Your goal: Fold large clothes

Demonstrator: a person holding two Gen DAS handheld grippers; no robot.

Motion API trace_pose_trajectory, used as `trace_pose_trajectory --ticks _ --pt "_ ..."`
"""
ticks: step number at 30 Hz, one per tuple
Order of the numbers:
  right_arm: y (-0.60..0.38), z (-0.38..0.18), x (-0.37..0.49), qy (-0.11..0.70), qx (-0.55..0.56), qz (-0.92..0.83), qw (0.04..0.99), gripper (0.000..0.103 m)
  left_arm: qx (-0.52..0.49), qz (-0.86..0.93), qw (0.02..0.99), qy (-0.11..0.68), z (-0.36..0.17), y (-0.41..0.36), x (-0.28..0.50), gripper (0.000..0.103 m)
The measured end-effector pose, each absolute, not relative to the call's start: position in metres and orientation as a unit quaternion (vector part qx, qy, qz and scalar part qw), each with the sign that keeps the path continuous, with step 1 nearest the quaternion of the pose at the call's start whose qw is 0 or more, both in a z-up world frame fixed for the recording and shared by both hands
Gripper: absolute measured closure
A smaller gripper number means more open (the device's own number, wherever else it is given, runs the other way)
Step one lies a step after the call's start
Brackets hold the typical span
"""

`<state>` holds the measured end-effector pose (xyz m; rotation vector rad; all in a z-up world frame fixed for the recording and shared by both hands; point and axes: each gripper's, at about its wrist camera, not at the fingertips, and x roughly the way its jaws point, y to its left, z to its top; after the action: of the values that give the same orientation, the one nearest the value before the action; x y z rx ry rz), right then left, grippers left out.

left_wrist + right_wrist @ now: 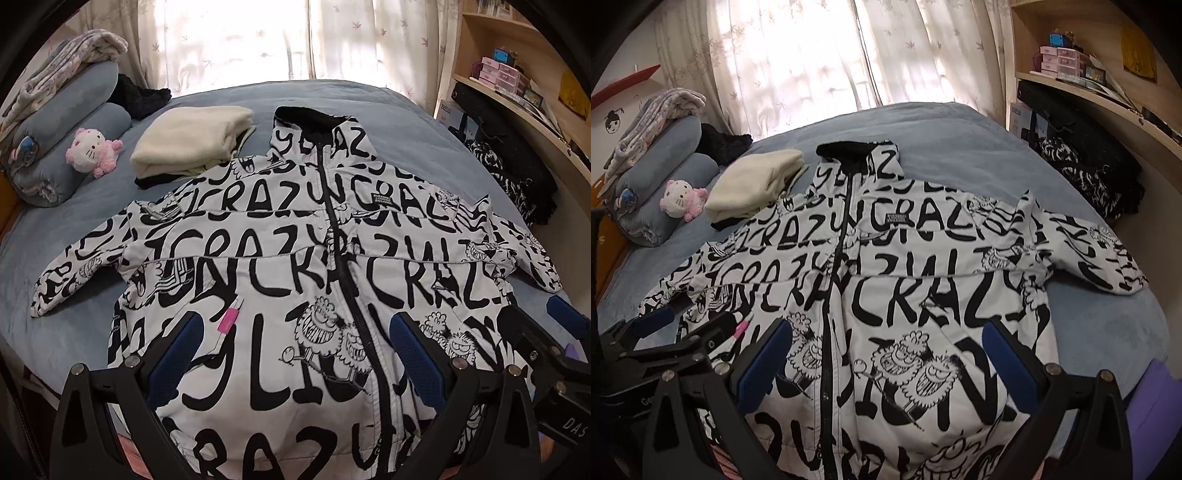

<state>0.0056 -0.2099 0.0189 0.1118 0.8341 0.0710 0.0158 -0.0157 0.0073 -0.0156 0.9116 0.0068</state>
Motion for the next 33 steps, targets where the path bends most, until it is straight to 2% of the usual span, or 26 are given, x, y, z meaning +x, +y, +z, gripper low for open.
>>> trace_pose_trajectory --ticks 9,16,26,33 --pt "-0.228 0.023 0.019 0.398 0.086 0.055 0.912 0.000 0.002 0.003 0.902 0.431 0.014 -0.029 0.028 0.003" --pt "-0.232 0.026 0.027 0.394 0.103 0.092 0.909 0.010 0.008 0.009 0.902 0.431 0.018 -0.033 0.042 0.003" --pt "-0.248 0.039 0.046 0.398 0.095 0.068 0.910 0.010 0.025 -0.001 0.912 0.410 0.035 -0.046 0.066 0.003" --pt "-0.279 0.075 0.062 0.362 0.085 0.037 0.928 0.010 0.036 -0.020 0.926 0.376 0.061 -0.066 0.092 0.003"
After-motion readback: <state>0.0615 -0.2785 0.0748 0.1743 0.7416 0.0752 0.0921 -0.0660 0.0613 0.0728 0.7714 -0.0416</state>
